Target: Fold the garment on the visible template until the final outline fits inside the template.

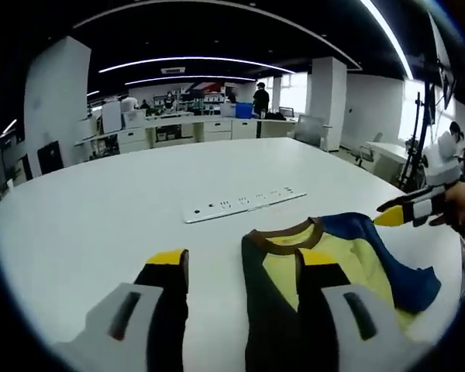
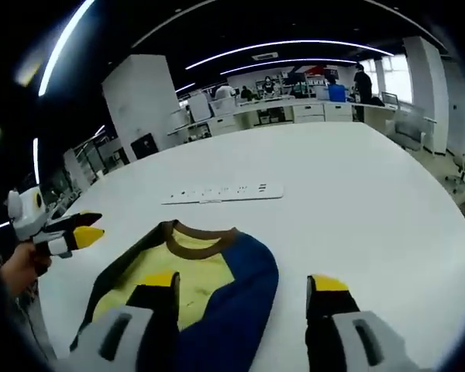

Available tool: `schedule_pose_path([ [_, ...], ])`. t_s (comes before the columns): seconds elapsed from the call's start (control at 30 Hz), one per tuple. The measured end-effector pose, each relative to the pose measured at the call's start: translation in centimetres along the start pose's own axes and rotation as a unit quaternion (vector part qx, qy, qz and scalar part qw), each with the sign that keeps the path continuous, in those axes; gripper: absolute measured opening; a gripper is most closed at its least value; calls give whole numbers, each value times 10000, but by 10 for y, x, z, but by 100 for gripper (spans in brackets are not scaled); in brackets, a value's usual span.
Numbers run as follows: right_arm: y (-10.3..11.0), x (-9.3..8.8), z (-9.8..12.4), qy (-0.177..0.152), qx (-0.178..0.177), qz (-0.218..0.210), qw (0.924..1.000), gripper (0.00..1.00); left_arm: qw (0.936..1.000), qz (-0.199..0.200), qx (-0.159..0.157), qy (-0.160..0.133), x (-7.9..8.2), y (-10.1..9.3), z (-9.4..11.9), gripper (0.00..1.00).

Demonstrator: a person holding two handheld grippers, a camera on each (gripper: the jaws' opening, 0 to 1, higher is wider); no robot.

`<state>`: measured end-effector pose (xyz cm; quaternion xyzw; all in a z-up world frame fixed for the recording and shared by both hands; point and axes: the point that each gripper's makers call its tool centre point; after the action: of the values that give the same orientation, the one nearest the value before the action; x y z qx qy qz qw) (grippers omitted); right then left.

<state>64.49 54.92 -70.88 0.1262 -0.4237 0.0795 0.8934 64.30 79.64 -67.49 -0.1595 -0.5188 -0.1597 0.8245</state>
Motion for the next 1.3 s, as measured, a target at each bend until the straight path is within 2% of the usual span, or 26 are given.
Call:
schedule_pose_path([
  [0.2, 8, -17, 27, 134, 260, 196, 9994, 71, 9995, -26, -329, -10, -11, -16, 24, 65],
  [0.3, 11, -27, 41, 203, 415, 331, 9984, 70, 9987, -223, -428, 147, -21, -21, 37, 69],
  [0.57, 22, -59, 75, 443, 766, 494, 9949, 64, 9974, -289, -568, 331, -48, -31, 62, 70],
  [0.73, 28, -72, 85, 512, 880, 525, 9934, 58, 9963, -241, -619, 544, -69, -33, 67, 66],
  [0.97, 35, -93, 94, 672, 969, 654, 9909, 50, 9949, -22, -742, 689, -87, -33, 68, 55],
  [1.1, 34, -106, 95, 764, 917, 801, 9896, 46, 9949, 76, -677, 744, -99, -29, 68, 44],
  [1.17, 34, -112, 94, 830, 905, 811, 9891, 40, 9938, 186, -714, 836, -107, -29, 69, 42],
  [1.3, 33, -122, 93, 890, 887, 888, 9881, 26, 9920, 164, -723, 1025, -120, -29, 69, 38],
])
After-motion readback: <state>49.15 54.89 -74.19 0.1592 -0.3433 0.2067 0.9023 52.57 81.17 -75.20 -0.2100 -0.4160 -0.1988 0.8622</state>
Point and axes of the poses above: the point that each gripper's makers call its tool centre point, and the gripper's own axes: z roughly backward along the fingers, y roughly to its left, x roughly out of its top, and after that the axes turned 8 degrees about -x, right-handed
